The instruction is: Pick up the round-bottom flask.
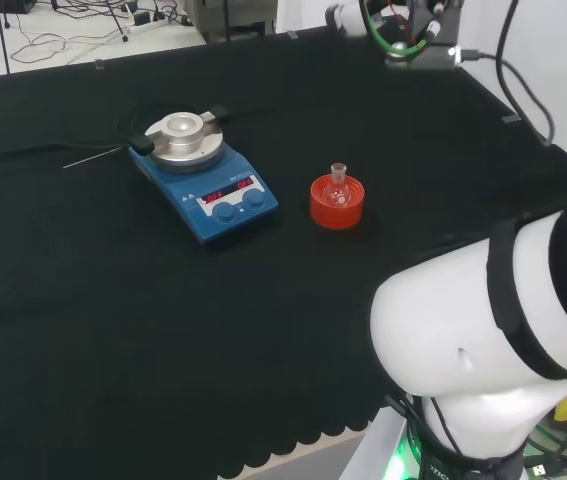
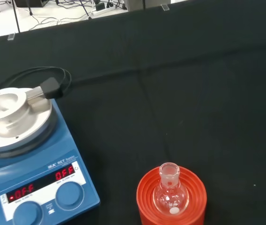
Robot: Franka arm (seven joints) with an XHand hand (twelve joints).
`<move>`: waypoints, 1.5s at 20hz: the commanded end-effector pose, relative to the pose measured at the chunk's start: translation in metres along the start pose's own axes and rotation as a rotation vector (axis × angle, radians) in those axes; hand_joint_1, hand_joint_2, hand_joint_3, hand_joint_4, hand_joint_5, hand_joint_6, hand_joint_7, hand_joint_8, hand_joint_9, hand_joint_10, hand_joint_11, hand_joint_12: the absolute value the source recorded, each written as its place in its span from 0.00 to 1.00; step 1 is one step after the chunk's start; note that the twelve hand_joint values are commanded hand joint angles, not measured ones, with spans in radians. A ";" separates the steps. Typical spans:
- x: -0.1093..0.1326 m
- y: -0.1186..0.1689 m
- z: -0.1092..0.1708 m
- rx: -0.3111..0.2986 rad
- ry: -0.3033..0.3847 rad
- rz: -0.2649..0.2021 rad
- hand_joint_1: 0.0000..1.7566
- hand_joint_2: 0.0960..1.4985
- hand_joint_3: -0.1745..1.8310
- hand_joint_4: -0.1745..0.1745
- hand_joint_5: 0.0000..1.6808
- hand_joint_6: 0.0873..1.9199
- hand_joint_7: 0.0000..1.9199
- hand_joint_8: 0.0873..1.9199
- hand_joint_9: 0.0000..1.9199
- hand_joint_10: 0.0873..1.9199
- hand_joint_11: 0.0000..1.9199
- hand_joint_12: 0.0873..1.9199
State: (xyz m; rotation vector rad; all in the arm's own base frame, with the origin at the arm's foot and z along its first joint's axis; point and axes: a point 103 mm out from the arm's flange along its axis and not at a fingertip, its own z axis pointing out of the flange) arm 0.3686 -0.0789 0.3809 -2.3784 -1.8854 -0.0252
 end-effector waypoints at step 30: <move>-0.022 0.070 0.234 0.222 0.078 0.127 0.49 0.42 0.37 0.47 0.38 0.00 0.11 0.27 0.23 0.30 0.05 0.71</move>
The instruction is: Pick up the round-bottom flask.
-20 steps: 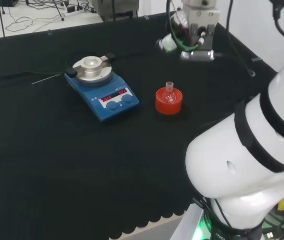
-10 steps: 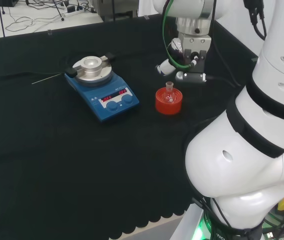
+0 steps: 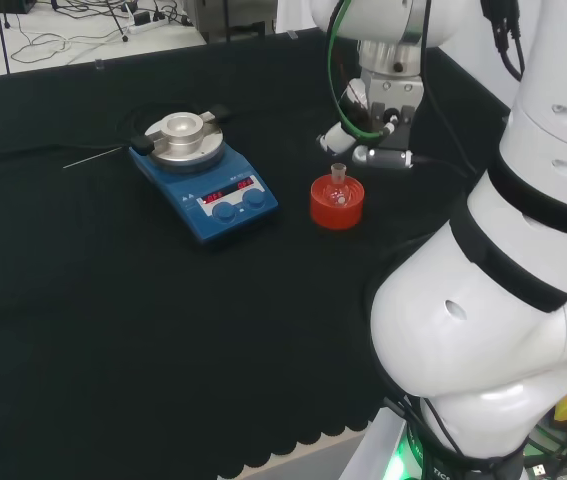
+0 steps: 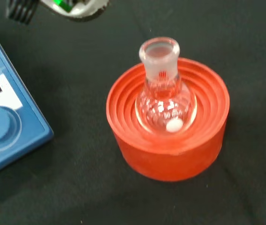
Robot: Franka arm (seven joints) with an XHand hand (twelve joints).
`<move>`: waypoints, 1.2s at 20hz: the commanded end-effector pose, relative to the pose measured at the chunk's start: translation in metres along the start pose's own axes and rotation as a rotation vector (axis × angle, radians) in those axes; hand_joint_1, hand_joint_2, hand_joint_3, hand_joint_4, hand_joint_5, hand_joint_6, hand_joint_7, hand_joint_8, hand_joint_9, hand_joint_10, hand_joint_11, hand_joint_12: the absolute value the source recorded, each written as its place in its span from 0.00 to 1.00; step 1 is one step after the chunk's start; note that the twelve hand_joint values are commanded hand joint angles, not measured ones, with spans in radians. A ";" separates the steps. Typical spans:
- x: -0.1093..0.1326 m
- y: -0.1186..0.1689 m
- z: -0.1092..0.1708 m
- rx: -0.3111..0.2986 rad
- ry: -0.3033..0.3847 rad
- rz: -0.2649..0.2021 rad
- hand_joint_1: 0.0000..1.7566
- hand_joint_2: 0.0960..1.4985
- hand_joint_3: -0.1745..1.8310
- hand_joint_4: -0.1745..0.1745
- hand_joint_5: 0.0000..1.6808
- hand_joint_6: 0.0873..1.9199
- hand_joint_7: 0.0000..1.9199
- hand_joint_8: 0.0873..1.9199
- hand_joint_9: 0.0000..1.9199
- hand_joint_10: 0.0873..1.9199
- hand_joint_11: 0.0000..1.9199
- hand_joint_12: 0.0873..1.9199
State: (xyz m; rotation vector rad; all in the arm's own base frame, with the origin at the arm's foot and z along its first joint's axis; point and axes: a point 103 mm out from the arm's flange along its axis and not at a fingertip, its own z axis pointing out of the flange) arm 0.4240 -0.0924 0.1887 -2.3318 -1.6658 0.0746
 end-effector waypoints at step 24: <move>-0.015 0.022 0.064 0.024 -0.004 0.042 0.52 0.39 0.40 0.44 0.46 0.05 0.13 0.28 0.23 0.30 0.06 0.71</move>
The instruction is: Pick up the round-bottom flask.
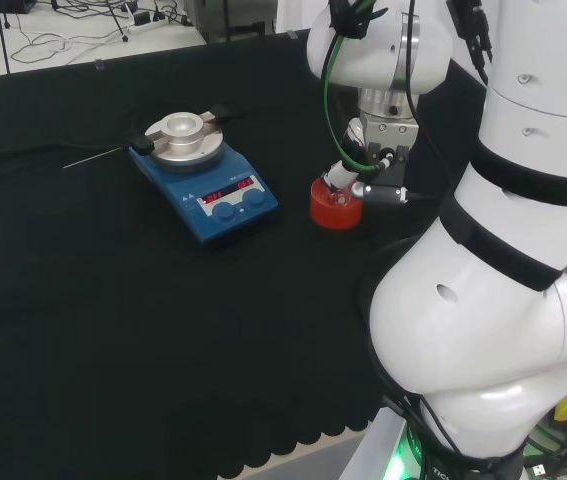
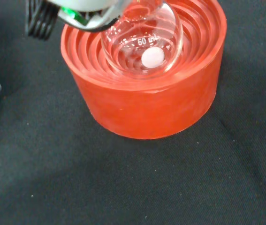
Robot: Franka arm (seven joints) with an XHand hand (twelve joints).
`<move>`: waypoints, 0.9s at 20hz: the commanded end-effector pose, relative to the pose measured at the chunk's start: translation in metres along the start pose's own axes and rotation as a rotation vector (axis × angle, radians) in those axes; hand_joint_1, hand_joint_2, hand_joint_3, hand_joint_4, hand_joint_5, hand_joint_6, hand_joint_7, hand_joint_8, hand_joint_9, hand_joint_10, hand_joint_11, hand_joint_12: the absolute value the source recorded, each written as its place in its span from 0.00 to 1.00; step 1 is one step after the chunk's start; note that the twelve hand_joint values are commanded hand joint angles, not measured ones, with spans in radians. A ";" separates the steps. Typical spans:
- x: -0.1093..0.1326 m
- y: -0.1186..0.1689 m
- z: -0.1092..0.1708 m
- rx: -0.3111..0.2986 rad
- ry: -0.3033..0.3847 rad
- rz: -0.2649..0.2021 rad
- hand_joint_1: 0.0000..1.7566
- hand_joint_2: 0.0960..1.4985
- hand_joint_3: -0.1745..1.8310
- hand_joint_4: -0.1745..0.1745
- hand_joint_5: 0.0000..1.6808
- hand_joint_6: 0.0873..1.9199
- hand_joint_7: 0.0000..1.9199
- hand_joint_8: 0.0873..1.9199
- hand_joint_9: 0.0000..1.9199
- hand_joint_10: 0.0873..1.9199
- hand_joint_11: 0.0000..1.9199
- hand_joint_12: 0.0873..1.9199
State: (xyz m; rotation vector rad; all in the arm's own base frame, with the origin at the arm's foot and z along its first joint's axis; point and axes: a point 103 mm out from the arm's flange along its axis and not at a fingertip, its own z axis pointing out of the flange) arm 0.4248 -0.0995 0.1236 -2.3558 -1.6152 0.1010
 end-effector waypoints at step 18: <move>0.002 0.010 0.000 -0.014 -0.031 0.005 0.53 0.40 0.42 0.33 0.53 0.34 0.15 0.29 0.25 0.30 0.08 0.71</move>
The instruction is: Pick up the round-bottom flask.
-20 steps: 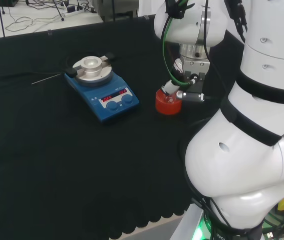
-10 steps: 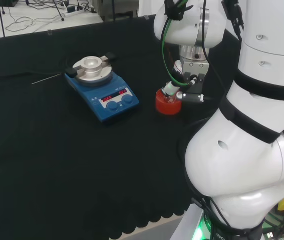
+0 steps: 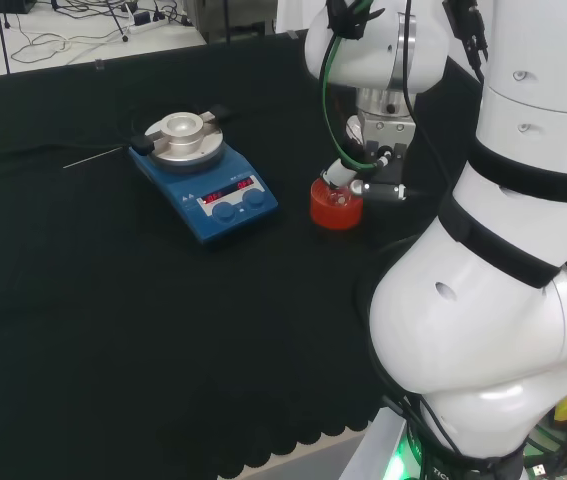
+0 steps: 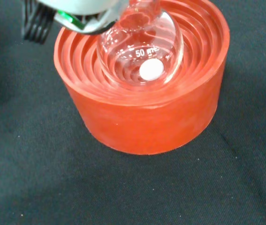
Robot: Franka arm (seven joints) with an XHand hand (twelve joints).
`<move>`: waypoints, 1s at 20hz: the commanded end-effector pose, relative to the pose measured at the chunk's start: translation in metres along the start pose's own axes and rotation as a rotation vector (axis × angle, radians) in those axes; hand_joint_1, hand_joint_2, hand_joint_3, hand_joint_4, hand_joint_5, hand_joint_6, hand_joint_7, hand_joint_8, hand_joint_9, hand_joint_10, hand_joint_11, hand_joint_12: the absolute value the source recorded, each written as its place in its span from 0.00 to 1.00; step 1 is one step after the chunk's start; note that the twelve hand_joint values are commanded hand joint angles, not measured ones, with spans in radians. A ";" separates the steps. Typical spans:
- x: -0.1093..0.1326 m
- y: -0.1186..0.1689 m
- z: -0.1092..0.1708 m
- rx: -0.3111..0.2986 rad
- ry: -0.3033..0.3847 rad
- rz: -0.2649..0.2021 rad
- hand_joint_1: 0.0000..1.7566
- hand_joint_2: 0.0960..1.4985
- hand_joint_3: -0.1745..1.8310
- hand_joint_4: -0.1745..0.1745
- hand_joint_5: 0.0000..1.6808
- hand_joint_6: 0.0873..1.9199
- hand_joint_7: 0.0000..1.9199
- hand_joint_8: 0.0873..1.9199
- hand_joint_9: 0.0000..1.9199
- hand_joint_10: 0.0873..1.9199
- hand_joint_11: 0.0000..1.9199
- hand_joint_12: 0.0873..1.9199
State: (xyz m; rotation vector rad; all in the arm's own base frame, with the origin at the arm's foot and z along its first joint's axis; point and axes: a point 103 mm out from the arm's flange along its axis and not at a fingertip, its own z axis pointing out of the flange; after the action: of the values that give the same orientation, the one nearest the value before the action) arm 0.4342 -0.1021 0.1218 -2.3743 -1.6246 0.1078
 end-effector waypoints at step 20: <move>0.005 -0.003 -0.025 -0.030 -0.025 0.027 0.62 0.45 0.40 1.00 0.68 0.44 0.21 0.29 0.32 0.27 0.18 0.67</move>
State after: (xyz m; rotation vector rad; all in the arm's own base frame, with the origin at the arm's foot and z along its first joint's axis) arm 0.4352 -0.1007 0.1316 -2.4271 -1.6254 0.1216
